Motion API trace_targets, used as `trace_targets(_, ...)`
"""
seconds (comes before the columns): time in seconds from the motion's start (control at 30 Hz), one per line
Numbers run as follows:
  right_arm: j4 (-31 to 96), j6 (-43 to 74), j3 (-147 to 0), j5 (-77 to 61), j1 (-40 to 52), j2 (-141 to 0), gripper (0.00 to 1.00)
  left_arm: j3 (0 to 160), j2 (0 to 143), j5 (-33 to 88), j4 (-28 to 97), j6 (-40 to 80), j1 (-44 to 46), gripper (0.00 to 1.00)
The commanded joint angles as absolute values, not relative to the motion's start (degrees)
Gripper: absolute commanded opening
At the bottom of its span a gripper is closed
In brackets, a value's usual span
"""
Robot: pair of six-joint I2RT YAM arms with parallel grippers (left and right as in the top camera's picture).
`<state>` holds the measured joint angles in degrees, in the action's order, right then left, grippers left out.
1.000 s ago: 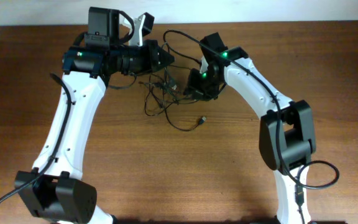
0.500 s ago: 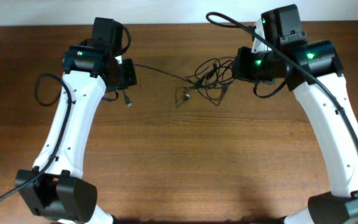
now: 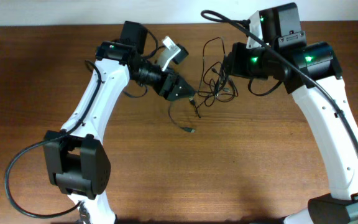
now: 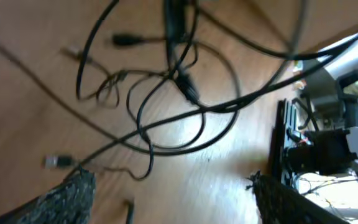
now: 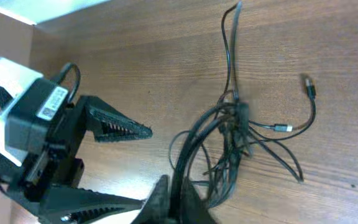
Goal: Untangle cables
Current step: 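Grasp the cable bundle with the left gripper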
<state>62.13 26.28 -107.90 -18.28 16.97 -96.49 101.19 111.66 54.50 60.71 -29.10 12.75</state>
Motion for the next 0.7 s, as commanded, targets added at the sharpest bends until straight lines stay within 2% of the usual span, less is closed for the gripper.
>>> trace_targets(0.0, 63.24, 26.65, -108.75, -19.05, 17.26, -97.03, 0.48, 102.61, 111.68, 56.58, 59.29, -29.74, 12.84, 0.79)
trace_targets(0.07, 66.54, 27.46, -108.29, -19.05, 17.26, -99.61, 0.66, 104.22, 111.68, 43.42, 59.20, -22.85, 12.88, 0.76)
trace_targets(0.2, 70.54, 26.92, -108.22, -14.52, 12.08, -102.28, 0.79, 104.62, 111.70, 36.56, 59.64, -18.63, 14.92, 0.75)
trace_targets(0.3, 73.12, 22.11, -108.22, -15.00, 1.04, -102.28, 0.89, 104.62, 114.72, 30.52, 56.93, -15.75, 23.97, 0.75)
trace_targets(0.4, 76.51, 16.23, -108.20, -18.00, -6.94, -102.28, 0.91, 104.62, 120.84, 30.57, 50.24, -18.22, 31.38, 0.82)
trace_targets(0.5, 78.54, 13.67, -108.20, -18.22, -7.94, -102.28, 0.91, 104.62, 125.16, 25.06, 45.50, -22.22, 34.44, 0.82)
trace_targets(0.57, 79.11, 13.67, -108.16, -18.22, -7.90, -102.28, 0.91, 104.62, 128.62, 19.59, 40.27, -22.22, 34.81, 0.80)
trace_targets(0.63, 79.33, 13.37, -108.16, -18.22, -7.90, -102.28, 0.91, 104.62, 130.52, 19.03, 38.54, -22.22, 34.61, 0.79)
trace_targets(0.67, 79.53, 12.78, -108.16, -18.22, -7.88, -102.30, 0.91, 104.62, 131.31, 18.57, 38.48, -22.20, 34.61, 0.75)
